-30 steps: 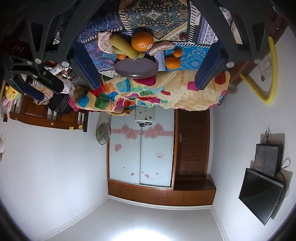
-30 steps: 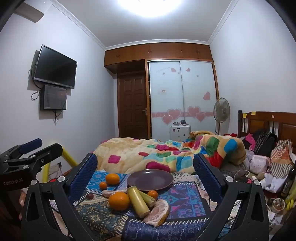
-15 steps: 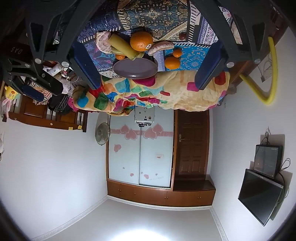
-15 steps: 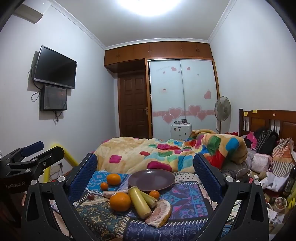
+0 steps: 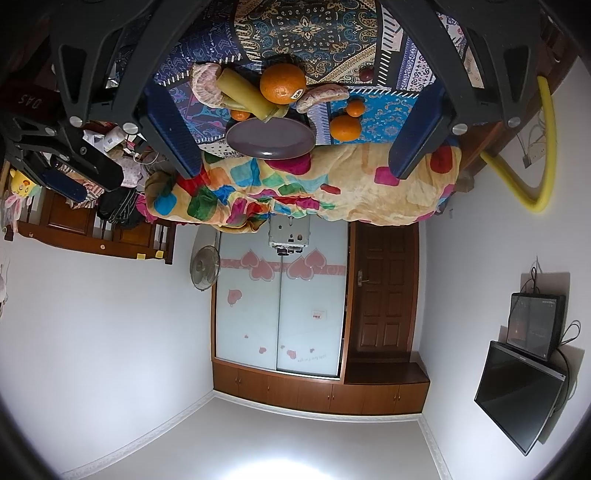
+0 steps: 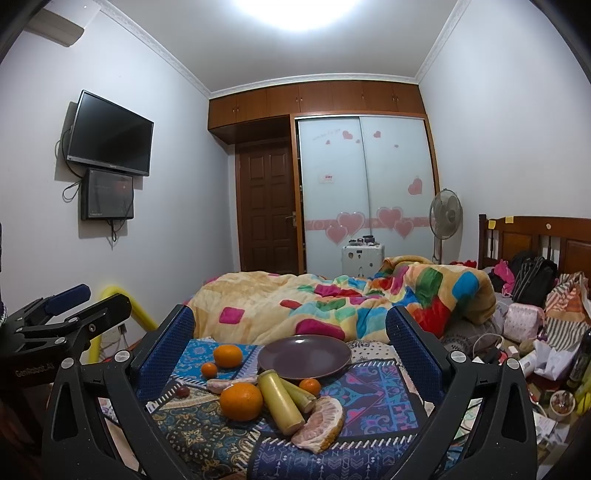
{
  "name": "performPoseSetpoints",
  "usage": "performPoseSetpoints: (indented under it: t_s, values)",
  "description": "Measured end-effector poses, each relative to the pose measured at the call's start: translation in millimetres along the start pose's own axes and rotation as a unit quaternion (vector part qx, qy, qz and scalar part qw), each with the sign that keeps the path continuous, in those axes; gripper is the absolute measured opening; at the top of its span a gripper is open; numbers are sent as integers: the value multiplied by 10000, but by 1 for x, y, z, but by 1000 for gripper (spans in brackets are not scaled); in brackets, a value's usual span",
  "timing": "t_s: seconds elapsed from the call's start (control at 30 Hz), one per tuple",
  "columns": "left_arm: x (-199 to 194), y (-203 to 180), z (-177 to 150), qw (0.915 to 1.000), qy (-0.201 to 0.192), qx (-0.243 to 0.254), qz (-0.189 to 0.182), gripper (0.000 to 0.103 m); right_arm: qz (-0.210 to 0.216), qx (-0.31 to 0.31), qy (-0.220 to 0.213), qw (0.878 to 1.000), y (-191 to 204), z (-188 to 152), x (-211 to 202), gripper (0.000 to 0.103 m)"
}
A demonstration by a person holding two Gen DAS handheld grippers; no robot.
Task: Organize fruits
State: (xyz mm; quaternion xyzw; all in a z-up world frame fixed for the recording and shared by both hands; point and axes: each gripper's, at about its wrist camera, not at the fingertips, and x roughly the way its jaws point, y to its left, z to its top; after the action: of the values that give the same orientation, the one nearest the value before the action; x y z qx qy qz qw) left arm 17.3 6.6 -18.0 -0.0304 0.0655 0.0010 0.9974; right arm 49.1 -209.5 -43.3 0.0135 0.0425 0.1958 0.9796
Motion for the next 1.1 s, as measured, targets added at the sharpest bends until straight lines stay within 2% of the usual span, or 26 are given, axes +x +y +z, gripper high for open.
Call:
performPoseSetpoints:
  t_s: [1.1]
  values:
    - [4,3,-9,10000,91,-28,-19,103,33,124,103,9999,-5,-5,6,103]
